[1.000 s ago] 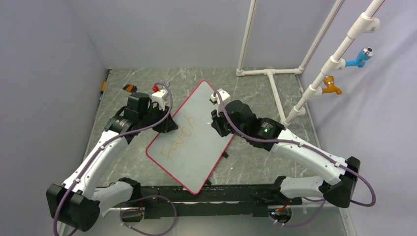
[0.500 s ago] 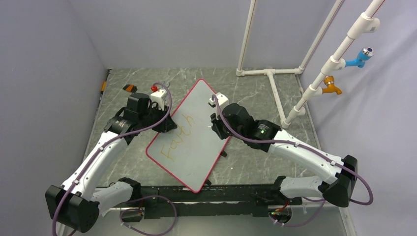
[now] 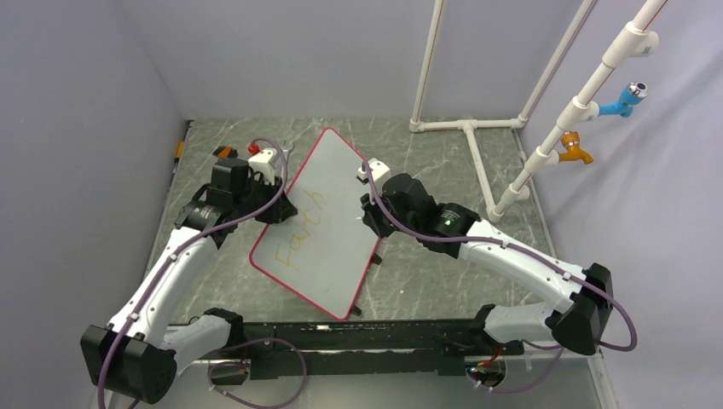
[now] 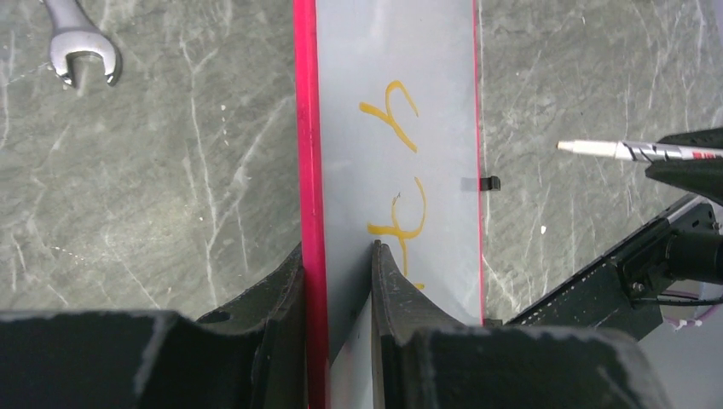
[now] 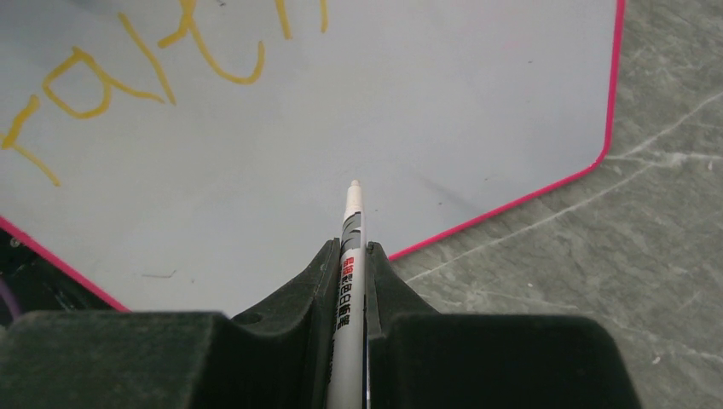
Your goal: Write a sentence on the whiteboard
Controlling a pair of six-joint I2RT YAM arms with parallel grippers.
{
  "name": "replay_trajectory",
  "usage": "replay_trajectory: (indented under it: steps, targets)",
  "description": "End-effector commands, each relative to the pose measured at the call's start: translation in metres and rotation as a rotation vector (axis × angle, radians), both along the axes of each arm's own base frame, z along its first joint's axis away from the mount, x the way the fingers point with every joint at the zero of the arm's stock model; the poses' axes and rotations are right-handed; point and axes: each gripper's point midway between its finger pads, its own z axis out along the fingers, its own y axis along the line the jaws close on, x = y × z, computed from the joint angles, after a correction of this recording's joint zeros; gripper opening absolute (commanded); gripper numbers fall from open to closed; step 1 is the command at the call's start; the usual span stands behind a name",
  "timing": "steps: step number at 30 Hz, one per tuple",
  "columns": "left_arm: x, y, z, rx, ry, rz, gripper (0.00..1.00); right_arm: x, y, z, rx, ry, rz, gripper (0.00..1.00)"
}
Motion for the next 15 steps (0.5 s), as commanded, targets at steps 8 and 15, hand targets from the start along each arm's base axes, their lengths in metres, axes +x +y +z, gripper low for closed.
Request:
replay_trajectory:
  steps: [8,15]
  targets:
    - [0.027,0.024,0.015,0.146,-0.166,0.002,0.0,-0.044,0.042,0.03,0.179,0.004,0.331,0.0]
    - [0.03,0.018,0.013,0.138,-0.149,-0.031,0.0,-0.08,0.07,0.018,0.154,-0.01,0.482,0.0]
